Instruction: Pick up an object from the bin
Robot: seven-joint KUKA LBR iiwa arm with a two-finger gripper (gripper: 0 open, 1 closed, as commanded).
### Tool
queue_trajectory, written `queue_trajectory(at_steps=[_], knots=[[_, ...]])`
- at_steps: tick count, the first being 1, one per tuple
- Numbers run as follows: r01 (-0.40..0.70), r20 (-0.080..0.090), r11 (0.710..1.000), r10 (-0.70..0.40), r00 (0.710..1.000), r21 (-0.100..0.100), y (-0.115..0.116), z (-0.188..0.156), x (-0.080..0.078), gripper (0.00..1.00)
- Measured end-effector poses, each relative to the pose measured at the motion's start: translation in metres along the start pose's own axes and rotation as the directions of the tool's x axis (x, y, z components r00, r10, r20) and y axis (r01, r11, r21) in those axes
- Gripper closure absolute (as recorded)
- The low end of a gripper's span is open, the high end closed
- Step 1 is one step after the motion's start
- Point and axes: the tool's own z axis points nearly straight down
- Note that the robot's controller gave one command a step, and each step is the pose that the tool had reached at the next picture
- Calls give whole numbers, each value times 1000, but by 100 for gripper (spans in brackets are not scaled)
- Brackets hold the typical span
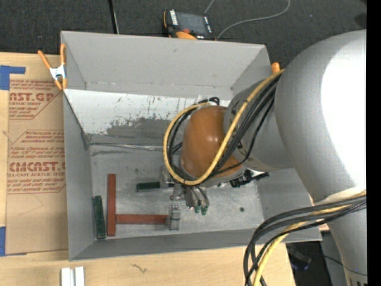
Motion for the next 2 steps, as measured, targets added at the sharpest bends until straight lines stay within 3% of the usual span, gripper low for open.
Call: queue_trajectory(at_steps=[1,2], knots=[[127,5,992,-127,992,2,1,-3,20,0],[126,16,992,-126,992,1,1,-7,16,100]])
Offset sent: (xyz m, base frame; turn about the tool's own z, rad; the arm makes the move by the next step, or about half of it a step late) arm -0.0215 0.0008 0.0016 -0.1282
